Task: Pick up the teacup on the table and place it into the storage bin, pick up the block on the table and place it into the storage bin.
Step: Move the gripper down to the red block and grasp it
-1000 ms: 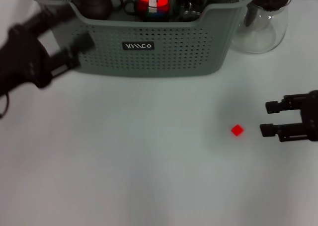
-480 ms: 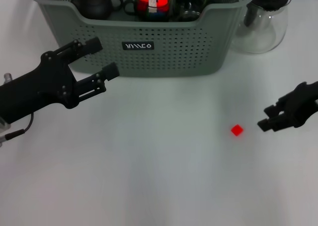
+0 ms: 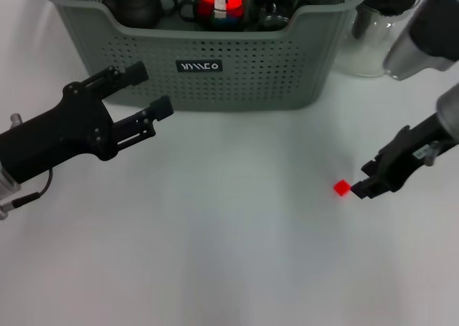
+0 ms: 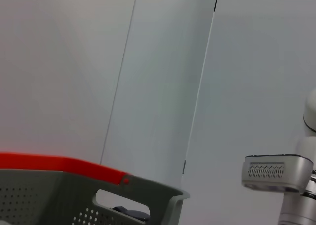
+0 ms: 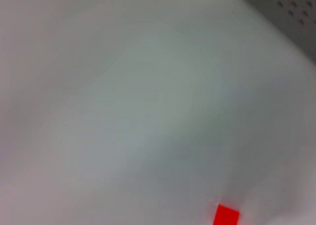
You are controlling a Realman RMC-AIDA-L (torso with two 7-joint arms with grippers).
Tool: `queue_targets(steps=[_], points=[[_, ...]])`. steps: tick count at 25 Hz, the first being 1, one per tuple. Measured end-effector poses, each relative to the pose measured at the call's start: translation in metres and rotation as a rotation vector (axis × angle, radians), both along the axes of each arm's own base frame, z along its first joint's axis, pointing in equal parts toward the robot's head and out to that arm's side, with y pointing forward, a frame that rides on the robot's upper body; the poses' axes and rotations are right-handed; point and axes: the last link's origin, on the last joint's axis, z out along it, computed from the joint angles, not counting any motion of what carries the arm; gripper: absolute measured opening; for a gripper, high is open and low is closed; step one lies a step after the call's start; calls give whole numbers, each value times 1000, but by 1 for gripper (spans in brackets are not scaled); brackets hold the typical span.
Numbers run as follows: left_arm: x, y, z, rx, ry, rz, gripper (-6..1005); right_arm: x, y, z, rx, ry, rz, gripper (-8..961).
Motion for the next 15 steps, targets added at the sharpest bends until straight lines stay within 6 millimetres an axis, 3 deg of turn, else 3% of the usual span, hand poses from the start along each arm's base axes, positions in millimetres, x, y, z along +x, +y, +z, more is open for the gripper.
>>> queue_targets(steps=[15], points=[[-4, -3, -2, 0, 7, 20, 733, -9, -2, -35, 26, -82, 55, 427]])
